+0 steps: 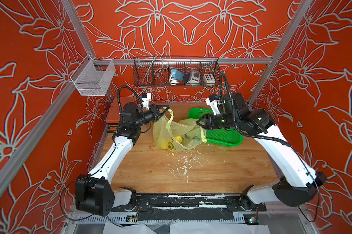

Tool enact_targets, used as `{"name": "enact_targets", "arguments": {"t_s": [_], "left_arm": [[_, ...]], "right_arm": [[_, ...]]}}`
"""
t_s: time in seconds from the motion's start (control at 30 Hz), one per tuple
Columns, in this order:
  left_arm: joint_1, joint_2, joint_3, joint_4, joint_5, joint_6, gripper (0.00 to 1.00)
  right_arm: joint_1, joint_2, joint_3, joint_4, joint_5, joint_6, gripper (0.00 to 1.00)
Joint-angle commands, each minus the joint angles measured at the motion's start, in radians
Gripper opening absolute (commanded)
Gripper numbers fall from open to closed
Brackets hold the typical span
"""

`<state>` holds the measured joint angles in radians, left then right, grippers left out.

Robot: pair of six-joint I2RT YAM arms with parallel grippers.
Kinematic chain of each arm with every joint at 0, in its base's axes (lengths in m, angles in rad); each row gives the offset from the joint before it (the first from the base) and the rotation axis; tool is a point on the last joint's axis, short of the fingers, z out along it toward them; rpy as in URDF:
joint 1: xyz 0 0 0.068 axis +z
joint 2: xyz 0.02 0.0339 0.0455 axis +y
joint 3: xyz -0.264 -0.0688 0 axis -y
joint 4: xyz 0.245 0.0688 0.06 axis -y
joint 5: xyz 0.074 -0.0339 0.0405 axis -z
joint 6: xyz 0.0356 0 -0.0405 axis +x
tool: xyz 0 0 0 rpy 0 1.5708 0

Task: Place the pears into plastic bags & tie knots
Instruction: Adjust the plastic bag at the center of the board.

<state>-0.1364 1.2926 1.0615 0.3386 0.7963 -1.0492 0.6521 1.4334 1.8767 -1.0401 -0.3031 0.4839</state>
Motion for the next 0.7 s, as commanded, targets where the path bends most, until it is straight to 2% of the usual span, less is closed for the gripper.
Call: {"name": "enact_targets", "arguments": {"t_s": [0.0, 0.1, 0.27, 0.43, 0.67], "left_arm": [[0.005, -0.029, -0.009, 0.117, 0.049, -0.043, 0.00], [0.004, -0.033, -0.011, 0.126, 0.050, -0.049, 0.00], [0.005, -0.034, -0.011, 0.122, 0.049, -0.053, 0.00], [0.004, -0.031, -0.011, 0.108, 0.049, -0.046, 0.00], [0.005, -0.030, -0.015, 0.108, 0.051, -0.043, 0.00]], "right_arm": [[0.024, 0.028, 0.157, -0.077, 0.059, -0.060, 0.53], [0.041, 0.086, 0.270, -0.099, 0.046, -0.083, 0.60], [0.052, 0.194, 0.299, 0.012, -0.120, -0.038, 0.67], [0.080, 0.288, 0.312, 0.125, -0.196, 0.000, 0.67], [0.126, 0.380, 0.348, 0.141, -0.208, 0.005, 0.64]]}}
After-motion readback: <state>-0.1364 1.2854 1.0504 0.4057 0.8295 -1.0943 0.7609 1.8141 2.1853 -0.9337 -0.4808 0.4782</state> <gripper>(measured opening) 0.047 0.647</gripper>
